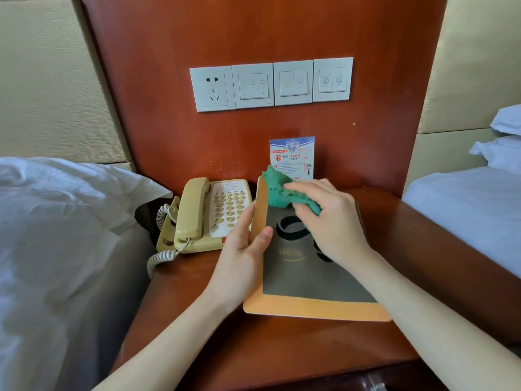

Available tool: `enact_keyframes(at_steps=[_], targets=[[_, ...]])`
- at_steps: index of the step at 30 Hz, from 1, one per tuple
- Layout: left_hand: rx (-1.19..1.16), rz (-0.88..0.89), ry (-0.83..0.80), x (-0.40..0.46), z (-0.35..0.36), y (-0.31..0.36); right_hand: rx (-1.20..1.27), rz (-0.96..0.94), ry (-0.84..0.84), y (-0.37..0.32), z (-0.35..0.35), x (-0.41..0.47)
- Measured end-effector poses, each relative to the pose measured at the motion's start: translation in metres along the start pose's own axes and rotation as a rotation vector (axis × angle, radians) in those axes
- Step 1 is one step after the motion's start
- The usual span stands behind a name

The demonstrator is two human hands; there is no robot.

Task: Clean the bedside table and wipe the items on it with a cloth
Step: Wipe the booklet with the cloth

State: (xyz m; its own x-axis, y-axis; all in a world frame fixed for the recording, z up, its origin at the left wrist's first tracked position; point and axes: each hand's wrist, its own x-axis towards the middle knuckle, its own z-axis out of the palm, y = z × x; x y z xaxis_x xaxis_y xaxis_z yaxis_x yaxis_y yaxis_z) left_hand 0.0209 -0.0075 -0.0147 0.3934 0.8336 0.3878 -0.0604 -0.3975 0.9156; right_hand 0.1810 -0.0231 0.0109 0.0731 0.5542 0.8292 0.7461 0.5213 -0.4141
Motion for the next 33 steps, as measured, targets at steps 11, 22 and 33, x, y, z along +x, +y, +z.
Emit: enact_keyframes(at_steps=[11,22,33], targets=[[-0.209,-0.205,0.17,0.004,-0.012,0.007,0.122,0.02,-0.388,-0.004,0.006,-0.013],[-0.369,-0.527,0.254,0.01,-0.018,0.005,0.247,-0.097,-0.601,-0.011,-0.002,-0.018],[-0.225,-0.328,0.337,0.014,-0.03,0.004,0.386,0.025,-0.657,-0.011,-0.02,-0.013]])
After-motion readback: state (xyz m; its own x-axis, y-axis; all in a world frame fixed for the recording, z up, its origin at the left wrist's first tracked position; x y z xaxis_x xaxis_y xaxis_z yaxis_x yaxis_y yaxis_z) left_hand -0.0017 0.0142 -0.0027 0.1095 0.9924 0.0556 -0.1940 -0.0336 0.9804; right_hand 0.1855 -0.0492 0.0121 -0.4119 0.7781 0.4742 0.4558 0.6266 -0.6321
